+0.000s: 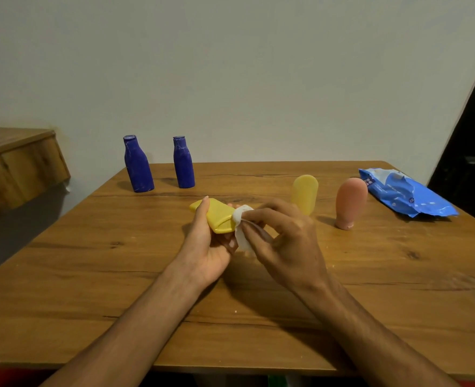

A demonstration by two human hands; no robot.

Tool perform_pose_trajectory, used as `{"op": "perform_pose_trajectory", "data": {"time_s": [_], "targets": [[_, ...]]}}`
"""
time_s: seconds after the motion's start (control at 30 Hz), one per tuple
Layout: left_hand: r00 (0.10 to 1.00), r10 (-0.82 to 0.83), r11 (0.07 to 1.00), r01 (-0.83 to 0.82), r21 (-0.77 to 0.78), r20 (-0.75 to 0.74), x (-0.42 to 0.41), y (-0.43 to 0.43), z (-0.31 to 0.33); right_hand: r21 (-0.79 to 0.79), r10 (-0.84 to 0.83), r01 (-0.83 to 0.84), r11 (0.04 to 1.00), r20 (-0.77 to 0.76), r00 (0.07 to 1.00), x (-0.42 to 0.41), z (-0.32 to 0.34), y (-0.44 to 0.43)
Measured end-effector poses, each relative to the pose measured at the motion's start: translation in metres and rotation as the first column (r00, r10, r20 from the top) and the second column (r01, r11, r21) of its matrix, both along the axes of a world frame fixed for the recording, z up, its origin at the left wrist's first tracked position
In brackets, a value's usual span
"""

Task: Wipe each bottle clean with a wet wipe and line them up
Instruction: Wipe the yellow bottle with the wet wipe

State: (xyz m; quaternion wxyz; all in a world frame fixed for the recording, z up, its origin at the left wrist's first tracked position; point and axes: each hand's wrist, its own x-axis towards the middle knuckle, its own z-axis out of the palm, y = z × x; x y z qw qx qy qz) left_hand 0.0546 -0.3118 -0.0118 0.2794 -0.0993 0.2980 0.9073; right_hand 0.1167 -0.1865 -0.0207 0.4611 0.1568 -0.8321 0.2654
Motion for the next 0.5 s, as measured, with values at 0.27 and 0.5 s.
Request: {"op": "perform_pose_trajectory", "data": {"time_s": [0.27, 0.5], "targets": [[1.0, -0.018, 1.0, 0.018, 0.019, -0.006, 0.0035, -0.0008, 0.0019, -0.02, 0.021, -0.02, 1.0, 0.034, 0.999, 0.0007, 0.0005, -0.0016], [0.996, -0.077, 0.997, 0.077, -0.004, -0.034, 0.0031, -0.0003, -0.0008, 0.088, 0.111, -0.112, 0.99, 0.016, 0.994, 0.0019, -0.0004, -0.0079]]}}
